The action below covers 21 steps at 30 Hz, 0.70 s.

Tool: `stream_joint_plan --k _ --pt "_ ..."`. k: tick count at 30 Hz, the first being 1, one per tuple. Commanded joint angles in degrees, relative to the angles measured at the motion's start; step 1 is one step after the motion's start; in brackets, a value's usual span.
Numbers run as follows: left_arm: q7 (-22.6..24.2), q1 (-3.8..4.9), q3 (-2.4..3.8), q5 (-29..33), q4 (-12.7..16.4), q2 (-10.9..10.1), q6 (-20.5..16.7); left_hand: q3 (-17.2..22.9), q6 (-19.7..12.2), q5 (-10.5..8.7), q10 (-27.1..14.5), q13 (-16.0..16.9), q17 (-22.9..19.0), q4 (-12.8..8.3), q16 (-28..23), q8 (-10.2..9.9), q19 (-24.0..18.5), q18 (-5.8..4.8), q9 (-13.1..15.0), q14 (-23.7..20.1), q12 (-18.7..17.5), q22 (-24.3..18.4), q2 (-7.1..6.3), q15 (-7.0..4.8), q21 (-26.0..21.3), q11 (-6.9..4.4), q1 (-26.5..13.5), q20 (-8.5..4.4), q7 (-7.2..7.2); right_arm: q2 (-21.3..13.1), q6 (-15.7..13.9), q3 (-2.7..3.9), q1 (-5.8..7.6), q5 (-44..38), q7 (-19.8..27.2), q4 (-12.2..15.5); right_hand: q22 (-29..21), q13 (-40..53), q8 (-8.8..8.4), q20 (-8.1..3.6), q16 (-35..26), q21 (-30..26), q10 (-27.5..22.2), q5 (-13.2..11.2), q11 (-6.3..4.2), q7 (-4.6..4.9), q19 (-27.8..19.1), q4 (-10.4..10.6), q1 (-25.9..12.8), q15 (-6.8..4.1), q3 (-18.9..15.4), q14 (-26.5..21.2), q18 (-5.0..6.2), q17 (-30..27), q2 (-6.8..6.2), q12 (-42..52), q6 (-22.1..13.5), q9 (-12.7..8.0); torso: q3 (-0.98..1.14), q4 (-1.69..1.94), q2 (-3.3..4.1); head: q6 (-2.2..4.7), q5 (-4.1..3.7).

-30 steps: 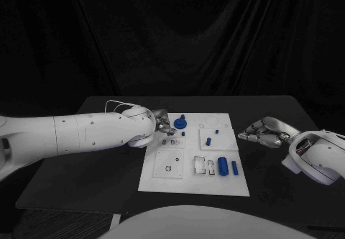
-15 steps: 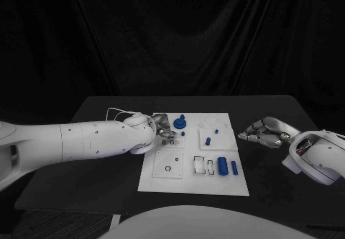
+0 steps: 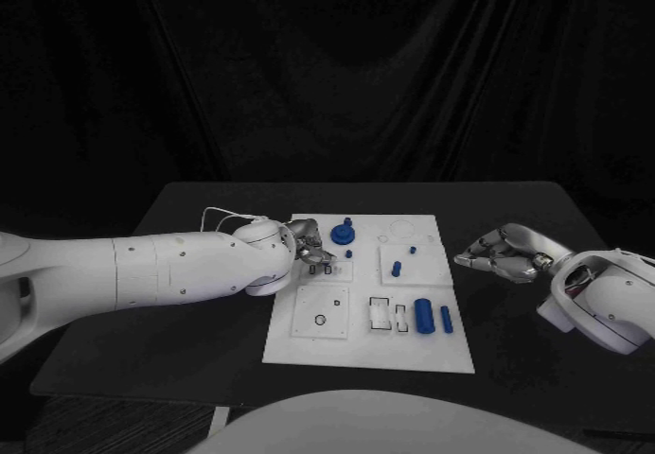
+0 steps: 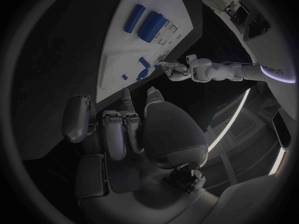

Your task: Assemble the parts on the task board

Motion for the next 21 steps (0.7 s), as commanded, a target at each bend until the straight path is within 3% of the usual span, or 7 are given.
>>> stream_joint_plan --k 1,6,8,21 --pt "-0.68 -0.13 0.05 -0.32 0.24 0.01 1.25 0.03 -0.27 -0.66 5.85 15.0 15.08 0.51 0.15 0.07 2.42 0.23 0.12 5.95 0.21 10.47 -0.35 -0.17 -0.28 -0.02 -0.18 -0.23 -0.13 -0.12 -0.47 0.04 -0.17 -0.06 -0.56 0.19 8.93 15.09 0.26 0.01 0.17 -0.26 5.98 0.24 0.17 -0.1 -0.46 0.03 0.59 0.27 -0.3 6.16 1.01 15.1 0.03 0.2 -0.29 -0.09 0.0 0.0 -0.05 0.01 -0.08" --pt "-0.78 -0.25 0.05 -0.32 0.35 -0.01 1.56 0.01 -0.24 -1.76 5.85 15.0 15.08 1.16 0.15 0.06 2.4 0.24 0.24 5.95 0.21 10.46 -0.6 -0.14 -0.34 0.02 -0.31 -0.18 -0.1 -0.15 -0.52 0.04 -0.19 -0.06 -0.55 0.24 8.94 15.09 0.26 0.01 0.17 -0.25 5.98 0.27 0.17 -0.11 -0.44 0.02 0.64 0.26 -0.33 6.16 1.01 15.1 0.02 0.2 -0.3 -0.1 0.01 0.0 -0.05 0.01 0.01" --pt "-0.8 -0.31 0.05 -0.32 0.36 0.01 1.65 -0.04 -0.19 -3.1 5.85 15.0 15.08 1.69 0.15 0.07 2.4 0.25 0.36 5.95 0.21 10.47 -0.8 -0.11 -0.36 0.03 -0.36 -0.16 -0.08 -0.15 -0.53 0.04 -0.2 -0.06 -0.54 0.25 8.94 15.09 0.26 0.01 0.17 -0.25 5.98 0.27 0.17 -0.11 -0.44 0.02 0.64 0.26 -0.33 6.16 1.01 15.1 0.02 0.2 -0.3 -0.1 0.02 0.02 -0.08 0.01 -0.03" --pt "-0.92 -0.84 0.05 -0.32 -0.32 0.4 2.75 -0.19 -0.25 -5.01 5.85 15.0 15.08 2.55 0.15 -0.01 2.26 0.3 0.53 5.95 0.21 10.34 -1.1 -0.06 -0.57 0.1 -0.37 -0.12 0.01 -0.24 -0.57 0.04 -0.21 -0.06 -0.57 0.34 8.94 15.09 0.26 0.01 0.17 -0.26 5.98 0.3 0.17 -0.11 -0.44 0.01 0.69 0.26 -0.34 6.16 1.01 15.1 0.02 0.2 -0.29 -0.1 -0.01 0.0 0.03 0.01 -0.16"
